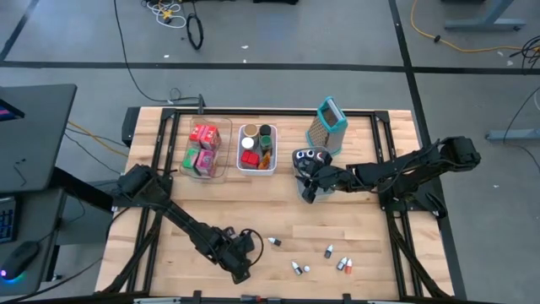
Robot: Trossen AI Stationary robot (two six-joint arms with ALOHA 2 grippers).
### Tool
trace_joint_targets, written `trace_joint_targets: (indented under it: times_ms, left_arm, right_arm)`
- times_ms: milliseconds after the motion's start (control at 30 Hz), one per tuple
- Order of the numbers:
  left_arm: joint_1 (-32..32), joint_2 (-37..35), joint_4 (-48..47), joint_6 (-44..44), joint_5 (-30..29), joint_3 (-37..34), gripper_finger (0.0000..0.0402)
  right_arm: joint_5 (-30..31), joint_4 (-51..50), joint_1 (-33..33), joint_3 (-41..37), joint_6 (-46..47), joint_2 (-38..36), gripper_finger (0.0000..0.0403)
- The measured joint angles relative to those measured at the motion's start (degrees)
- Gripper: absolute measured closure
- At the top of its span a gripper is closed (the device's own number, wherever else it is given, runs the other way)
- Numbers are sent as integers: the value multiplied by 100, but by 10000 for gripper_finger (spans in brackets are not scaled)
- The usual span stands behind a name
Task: Pick & Place Kitchen Items
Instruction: Put the small blue food coloring into the gray bin
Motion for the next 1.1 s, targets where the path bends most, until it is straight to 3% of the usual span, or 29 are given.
trace_joint_targets:
  times_ms: [433, 567, 700, 900, 1100]
  left_arm:
    - [60, -11, -558, 223, -43, -12, 325]
    - [150, -149, -627, 282, -10, -36, 342]
    - [275, -358, -741, 541, -32, -46, 334]
    - [272, -636, -870, 1740, -232, -36, 280]
    - [173, -698, -661, 1483, 206, -30, 225]
  right_arm:
    - [-10, 19, 0, 0, 186, 0, 239]
    - [-8, 27, 0, 0, 155, 0, 239]
    - [-9, 33, 0, 0, 142, 0, 239]
    - [-15, 32, -1, 0, 141, 0, 239]
    - [-16, 29, 0, 0, 142, 0, 239]
